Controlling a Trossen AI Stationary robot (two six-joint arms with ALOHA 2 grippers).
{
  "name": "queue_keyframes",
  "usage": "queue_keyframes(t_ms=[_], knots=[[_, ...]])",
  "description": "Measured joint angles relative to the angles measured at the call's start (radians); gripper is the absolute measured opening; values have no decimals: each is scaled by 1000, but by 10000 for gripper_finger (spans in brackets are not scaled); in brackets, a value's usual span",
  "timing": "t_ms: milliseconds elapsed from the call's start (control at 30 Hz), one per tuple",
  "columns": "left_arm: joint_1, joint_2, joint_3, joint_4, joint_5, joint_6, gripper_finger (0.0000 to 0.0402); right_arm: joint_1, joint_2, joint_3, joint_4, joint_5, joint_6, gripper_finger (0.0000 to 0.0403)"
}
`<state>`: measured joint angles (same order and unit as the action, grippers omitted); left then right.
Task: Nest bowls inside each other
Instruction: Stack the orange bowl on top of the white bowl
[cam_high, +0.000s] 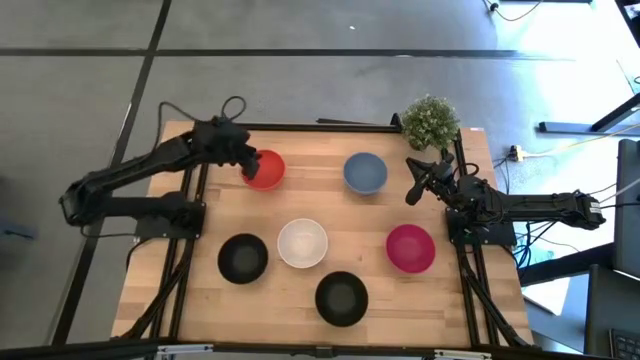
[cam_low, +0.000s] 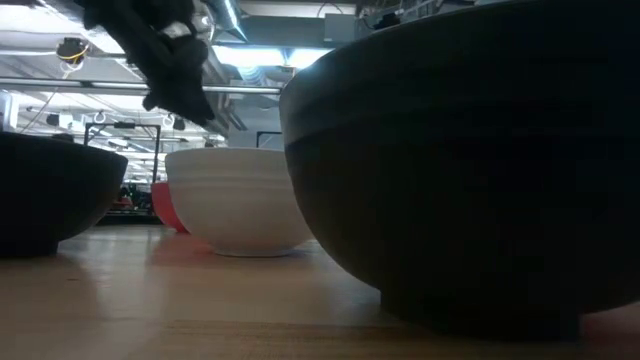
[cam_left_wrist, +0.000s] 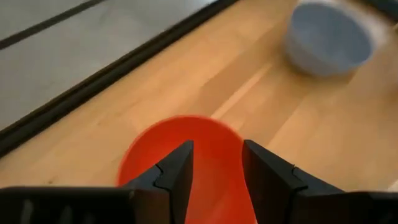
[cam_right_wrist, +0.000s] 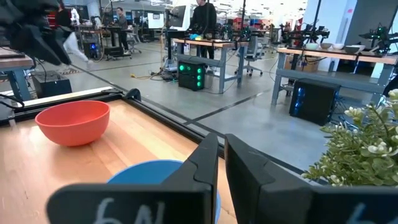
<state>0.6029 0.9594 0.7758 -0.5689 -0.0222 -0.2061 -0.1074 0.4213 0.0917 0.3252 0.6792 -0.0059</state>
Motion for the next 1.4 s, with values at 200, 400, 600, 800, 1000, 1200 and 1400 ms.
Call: queue_keyframes(t_ms=[200,400,600,800,1000,1200,1400], knots=[[46,134,25,-59,-88,34,133,0,0,0,0,0,0,32],[118,196,26,-111,-95,29,134,0,0,0,19,0,0,32],[168,207,26,-130,-92,30,134,0,0,0,80,0,2,32],[203,207,26,-128,-88,32,134,0,0,0,130,0,2,32],[224,251,26,-126,-29,26,134,0,0,0,129,0,3,32],[222,353,26,-122,-11,27,134,0,0,0,128,0,3,32],[222,418,26,-90,18,52,134,0,0,0,128,-1,2,32]])
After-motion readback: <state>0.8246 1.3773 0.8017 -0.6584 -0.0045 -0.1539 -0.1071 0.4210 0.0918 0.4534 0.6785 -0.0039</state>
